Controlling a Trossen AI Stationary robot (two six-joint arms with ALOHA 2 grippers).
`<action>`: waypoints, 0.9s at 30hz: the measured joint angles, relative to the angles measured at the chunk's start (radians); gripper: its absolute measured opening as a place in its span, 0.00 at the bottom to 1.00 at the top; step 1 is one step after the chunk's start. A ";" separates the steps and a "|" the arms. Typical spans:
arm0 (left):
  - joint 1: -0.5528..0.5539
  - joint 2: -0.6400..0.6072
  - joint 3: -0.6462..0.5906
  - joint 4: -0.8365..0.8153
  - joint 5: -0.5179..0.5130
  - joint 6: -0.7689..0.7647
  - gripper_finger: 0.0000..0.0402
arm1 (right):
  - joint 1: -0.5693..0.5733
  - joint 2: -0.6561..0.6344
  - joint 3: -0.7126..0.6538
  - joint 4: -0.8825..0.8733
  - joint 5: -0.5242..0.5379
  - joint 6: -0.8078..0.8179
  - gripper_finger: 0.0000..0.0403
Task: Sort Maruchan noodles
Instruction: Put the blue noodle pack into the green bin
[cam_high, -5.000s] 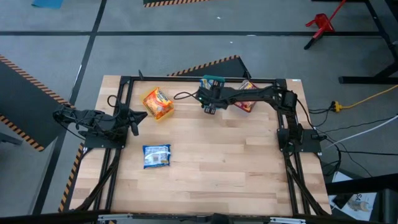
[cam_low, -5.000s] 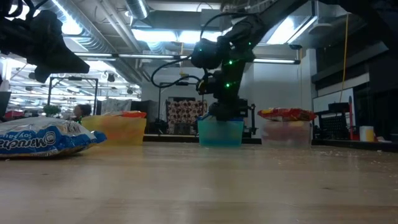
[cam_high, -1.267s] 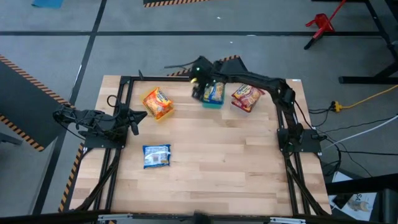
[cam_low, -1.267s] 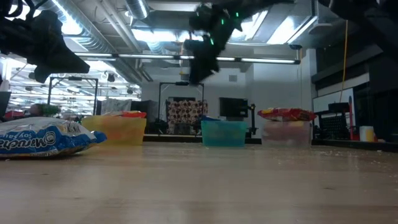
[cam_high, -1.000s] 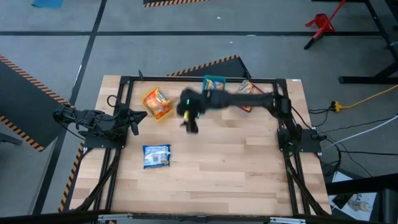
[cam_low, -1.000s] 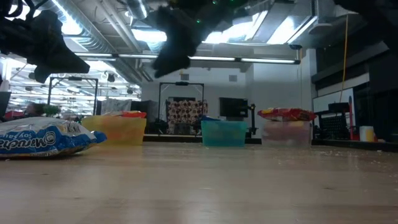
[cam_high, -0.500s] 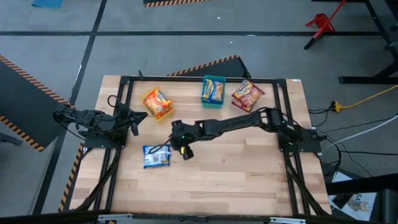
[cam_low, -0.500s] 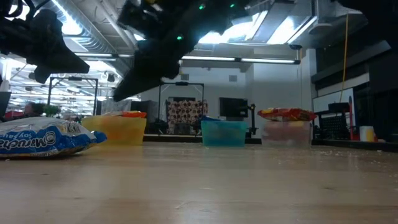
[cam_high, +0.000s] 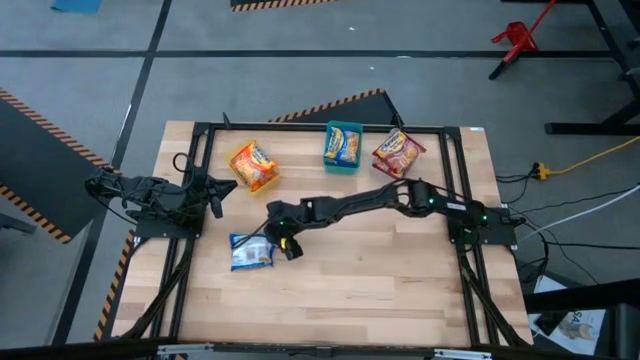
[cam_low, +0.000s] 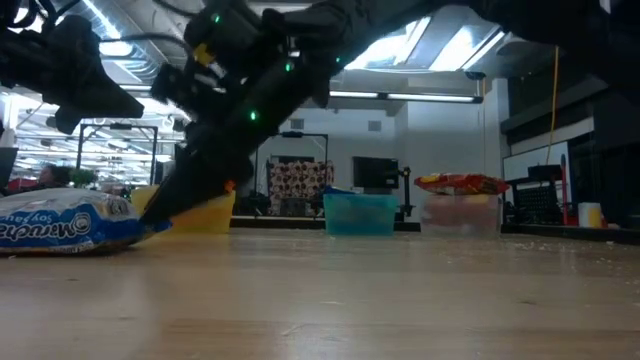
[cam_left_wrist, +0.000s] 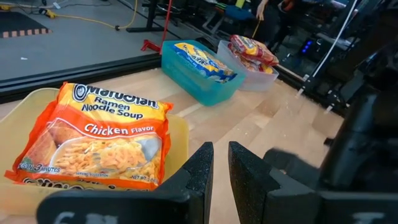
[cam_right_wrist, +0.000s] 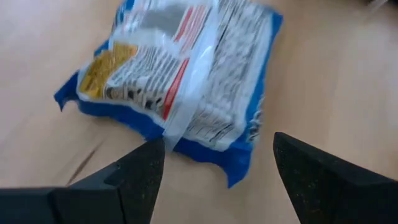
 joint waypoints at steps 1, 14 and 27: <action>0.000 0.000 0.000 0.000 0.000 0.000 0.11 | -0.002 0.007 0.000 -0.001 0.000 0.000 0.71; 0.000 0.000 0.000 -0.001 0.000 0.000 0.11 | -0.014 0.021 0.001 0.028 -0.013 0.001 0.47; 0.000 0.000 0.000 -0.002 0.003 0.000 0.11 | -0.012 0.048 0.002 0.060 0.047 0.060 0.02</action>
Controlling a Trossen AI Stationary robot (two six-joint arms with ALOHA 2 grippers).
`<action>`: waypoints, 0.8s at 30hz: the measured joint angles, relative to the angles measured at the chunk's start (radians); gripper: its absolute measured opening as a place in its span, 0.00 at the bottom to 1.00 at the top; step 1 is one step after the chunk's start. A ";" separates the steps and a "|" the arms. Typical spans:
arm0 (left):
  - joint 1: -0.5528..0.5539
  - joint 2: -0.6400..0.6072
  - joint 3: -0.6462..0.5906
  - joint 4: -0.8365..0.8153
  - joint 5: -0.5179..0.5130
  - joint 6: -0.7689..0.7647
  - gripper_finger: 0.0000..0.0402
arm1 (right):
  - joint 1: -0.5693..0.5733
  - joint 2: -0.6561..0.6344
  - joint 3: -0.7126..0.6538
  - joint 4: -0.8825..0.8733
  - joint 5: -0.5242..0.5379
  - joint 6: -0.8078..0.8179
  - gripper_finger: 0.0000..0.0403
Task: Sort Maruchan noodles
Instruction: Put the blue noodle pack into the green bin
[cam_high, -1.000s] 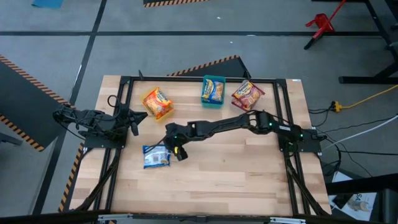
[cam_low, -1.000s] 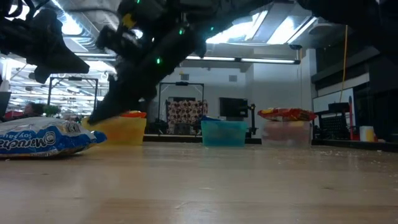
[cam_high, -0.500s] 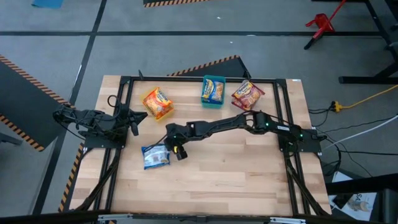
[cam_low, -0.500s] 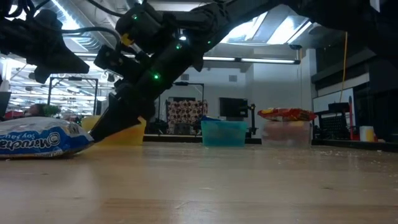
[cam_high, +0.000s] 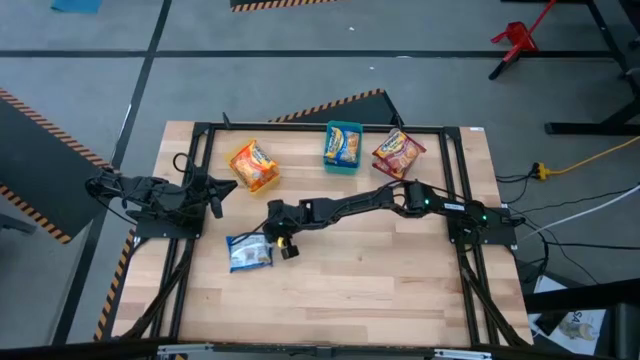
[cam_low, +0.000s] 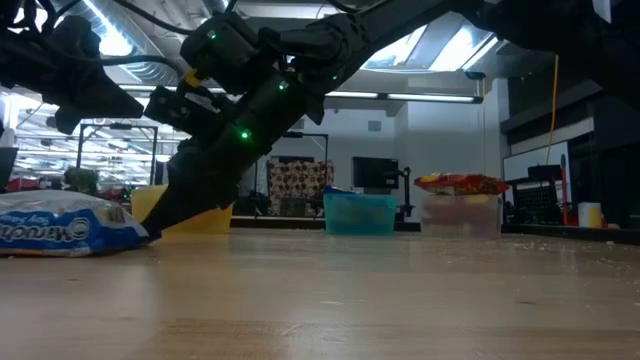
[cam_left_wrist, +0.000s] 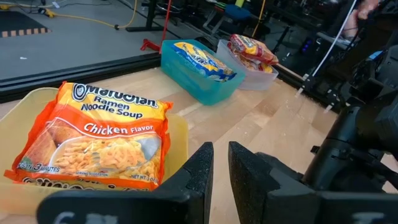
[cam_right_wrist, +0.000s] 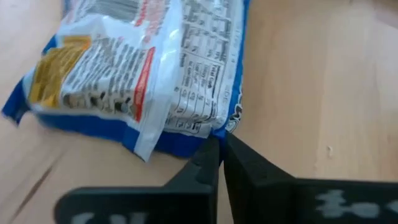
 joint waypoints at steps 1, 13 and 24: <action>0.000 0.000 0.000 0.000 0.000 0.000 0.11 | 0.000 0.000 0.000 0.000 0.013 0.010 0.02; 0.000 0.000 0.000 0.000 0.008 0.000 0.11 | 0.014 -0.115 0.000 -0.105 0.128 0.094 0.00; 0.000 0.000 0.000 0.000 0.008 0.000 0.11 | 0.004 -0.162 -0.001 -0.203 0.029 0.114 0.07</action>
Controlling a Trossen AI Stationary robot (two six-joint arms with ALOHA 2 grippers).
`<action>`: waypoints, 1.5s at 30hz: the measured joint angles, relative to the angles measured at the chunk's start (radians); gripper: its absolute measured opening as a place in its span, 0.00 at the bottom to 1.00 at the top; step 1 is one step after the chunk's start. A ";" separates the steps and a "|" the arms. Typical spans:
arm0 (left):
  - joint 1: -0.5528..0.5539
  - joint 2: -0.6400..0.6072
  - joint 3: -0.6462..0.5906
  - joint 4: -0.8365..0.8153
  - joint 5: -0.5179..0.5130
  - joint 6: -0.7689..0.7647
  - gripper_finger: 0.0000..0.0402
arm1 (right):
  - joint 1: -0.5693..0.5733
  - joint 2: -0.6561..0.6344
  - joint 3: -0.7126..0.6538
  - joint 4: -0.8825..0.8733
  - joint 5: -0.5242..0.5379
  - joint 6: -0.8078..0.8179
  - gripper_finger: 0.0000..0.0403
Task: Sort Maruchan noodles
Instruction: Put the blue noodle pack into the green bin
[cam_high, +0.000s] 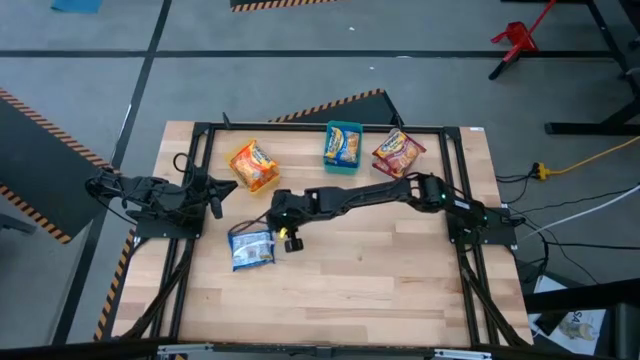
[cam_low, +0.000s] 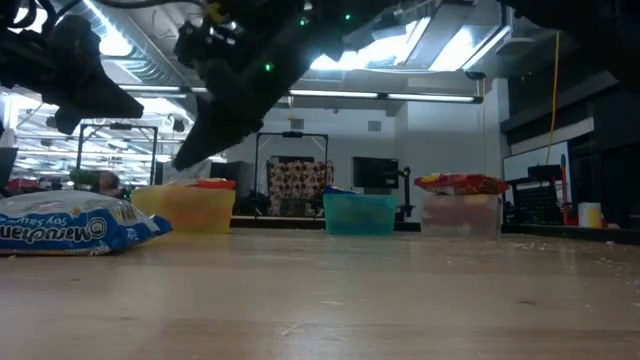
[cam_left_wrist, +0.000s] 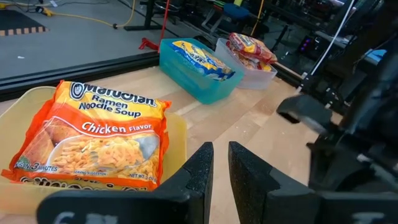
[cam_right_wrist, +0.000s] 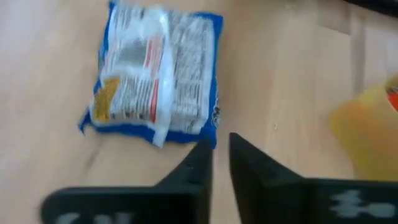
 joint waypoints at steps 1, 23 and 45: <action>0.000 0.000 0.000 0.000 0.000 0.000 0.11 | 0.001 0.006 0.000 0.004 0.000 -0.043 0.10; 0.000 0.000 0.000 0.000 -0.019 0.000 0.11 | -0.050 0.177 0.001 0.206 -0.150 -0.115 0.73; 0.000 0.000 0.000 -0.002 -0.023 0.000 0.11 | -0.049 0.183 0.001 0.204 -0.127 -0.024 0.01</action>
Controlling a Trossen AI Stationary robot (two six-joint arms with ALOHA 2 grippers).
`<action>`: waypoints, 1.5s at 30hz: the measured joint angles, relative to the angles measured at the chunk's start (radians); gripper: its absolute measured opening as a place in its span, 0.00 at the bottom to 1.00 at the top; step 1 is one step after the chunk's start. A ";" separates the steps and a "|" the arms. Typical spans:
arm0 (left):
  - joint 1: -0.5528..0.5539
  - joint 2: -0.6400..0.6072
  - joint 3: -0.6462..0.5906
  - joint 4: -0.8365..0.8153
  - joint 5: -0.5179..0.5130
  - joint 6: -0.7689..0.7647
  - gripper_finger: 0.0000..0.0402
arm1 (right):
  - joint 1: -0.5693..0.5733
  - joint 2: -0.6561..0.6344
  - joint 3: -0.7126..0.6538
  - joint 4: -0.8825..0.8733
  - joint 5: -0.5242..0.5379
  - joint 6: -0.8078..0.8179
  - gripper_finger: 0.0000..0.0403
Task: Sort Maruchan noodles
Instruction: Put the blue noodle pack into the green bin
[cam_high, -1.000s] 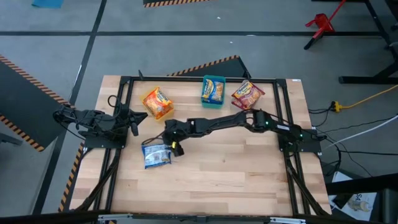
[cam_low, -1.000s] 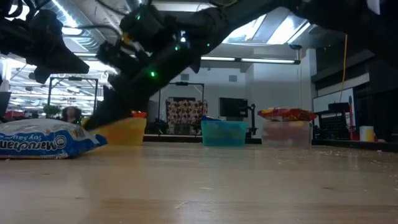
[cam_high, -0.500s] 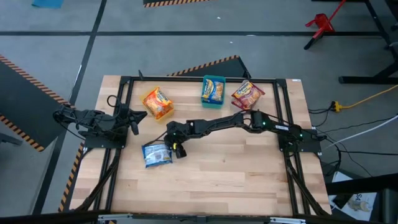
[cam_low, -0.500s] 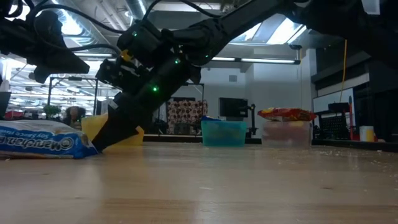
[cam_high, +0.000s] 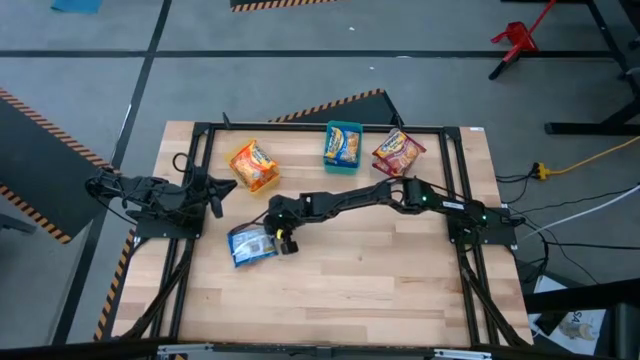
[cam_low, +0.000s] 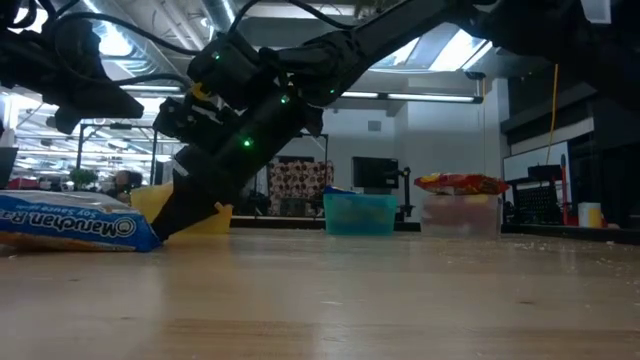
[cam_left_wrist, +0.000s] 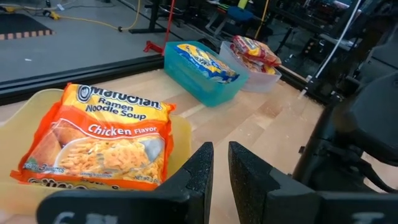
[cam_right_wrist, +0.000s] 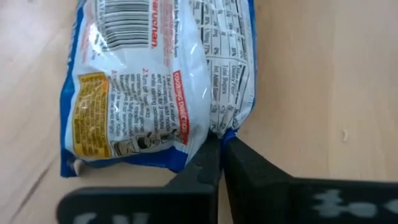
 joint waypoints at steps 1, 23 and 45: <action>0.000 0.000 0.000 0.000 0.006 0.000 0.11 | 0.000 -0.006 -0.001 -0.007 0.006 0.008 0.01; 0.000 0.000 0.000 0.000 0.023 0.000 0.11 | 0.000 -0.253 -0.002 -0.403 0.232 0.036 0.00; 0.000 0.000 0.000 -0.001 0.031 0.000 0.11 | -0.129 -0.510 -0.001 -0.762 0.820 -0.180 0.00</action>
